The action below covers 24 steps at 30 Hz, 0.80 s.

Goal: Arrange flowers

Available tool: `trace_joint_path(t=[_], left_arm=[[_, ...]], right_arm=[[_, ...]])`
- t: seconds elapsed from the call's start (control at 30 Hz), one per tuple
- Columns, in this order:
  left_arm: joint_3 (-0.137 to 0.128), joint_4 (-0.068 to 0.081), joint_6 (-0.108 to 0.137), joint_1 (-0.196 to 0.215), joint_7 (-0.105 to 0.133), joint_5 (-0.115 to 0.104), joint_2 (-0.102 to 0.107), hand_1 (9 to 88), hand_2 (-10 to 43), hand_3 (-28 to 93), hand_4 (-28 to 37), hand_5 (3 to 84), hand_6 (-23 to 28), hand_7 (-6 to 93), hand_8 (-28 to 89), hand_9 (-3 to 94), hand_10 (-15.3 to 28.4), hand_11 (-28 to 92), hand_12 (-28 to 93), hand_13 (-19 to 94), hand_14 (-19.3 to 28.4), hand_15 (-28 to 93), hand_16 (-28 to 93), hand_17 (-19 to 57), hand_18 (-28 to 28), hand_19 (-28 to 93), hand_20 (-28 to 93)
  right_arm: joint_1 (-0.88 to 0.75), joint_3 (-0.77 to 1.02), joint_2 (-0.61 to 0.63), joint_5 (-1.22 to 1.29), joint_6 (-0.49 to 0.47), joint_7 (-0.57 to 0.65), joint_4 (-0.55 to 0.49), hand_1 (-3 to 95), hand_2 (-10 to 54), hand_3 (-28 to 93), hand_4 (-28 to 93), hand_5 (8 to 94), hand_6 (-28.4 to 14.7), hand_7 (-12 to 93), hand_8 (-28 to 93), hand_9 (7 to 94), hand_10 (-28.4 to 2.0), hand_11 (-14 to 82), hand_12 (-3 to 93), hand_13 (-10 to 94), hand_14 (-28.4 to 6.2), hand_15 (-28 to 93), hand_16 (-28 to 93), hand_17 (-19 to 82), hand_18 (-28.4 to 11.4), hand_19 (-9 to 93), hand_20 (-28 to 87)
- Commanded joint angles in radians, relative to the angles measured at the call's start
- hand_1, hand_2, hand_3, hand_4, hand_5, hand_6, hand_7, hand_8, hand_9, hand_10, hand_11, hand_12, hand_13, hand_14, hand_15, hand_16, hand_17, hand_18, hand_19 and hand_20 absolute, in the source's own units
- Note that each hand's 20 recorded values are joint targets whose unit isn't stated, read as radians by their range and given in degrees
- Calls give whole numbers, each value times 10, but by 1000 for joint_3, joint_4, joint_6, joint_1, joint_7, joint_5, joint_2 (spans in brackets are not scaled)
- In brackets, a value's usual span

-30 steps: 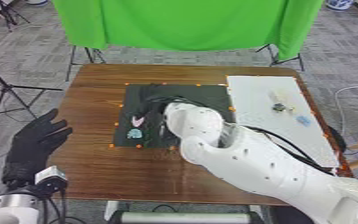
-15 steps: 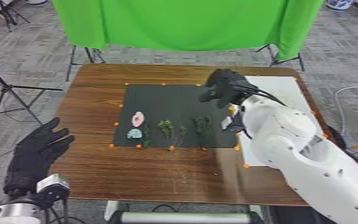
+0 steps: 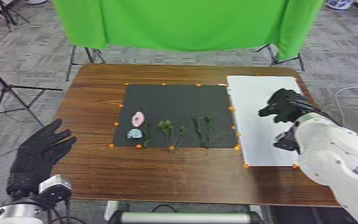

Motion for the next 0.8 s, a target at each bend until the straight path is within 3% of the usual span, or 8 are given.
trace_joint_path(t=[0.03, 0.3, 0.5, 0.8], left_arm=[[7, -8, 15, 22, 0, 0, -9, 253, 89, 809, -200, 362, 101, 151, -106, 346, 207, 304, 86, 255, 266, 502, -106, -78, 228, 632, -78], [22, -3, 15, 12, 1, -1, -6, 254, 89, 809, -202, 362, 101, 151, -106, 347, 207, 304, 87, 256, 266, 502, -106, -78, 228, 631, -77], [23, -2, 16, 17, 11, -6, -8, 254, 89, 807, -204, 362, 101, 151, -106, 347, 207, 304, 86, 255, 266, 502, -106, -78, 229, 632, -77], [25, 4, 3, -4, -7, 2, -8, 253, 88, 806, -205, 362, 101, 150, -105, 346, 207, 304, 86, 255, 266, 501, -106, -77, 228, 632, -78]], right_arm=[[-98, 112, 65, -19, 22, 77, 20, 277, -68, 884, -283, 502, -61, 181, -139, 543, -190, 259, 137, 575, -134, 811, 89, 251, -237, 928, 405], [-128, 129, 114, -1, 46, 140, 62, 280, -74, 887, -283, 482, -65, 178, -138, 520, -195, 247, 135, 571, -133, 816, 82, 256, -237, 932, 403], [-35, 30, 141, 23, 83, 174, 131, 284, -76, 886, -283, 478, -66, 178, -137, 516, -197, 243, 135, 569, -133, 818, 76, 258, -236, 932, 407], [117, -149, 164, 57, 120, 222, 222, 289, -77, 885, -283, 479, -67, 181, -139, 517, -197, 240, 135, 572, -133, 821, 71, 263, -234, 932, 418]])
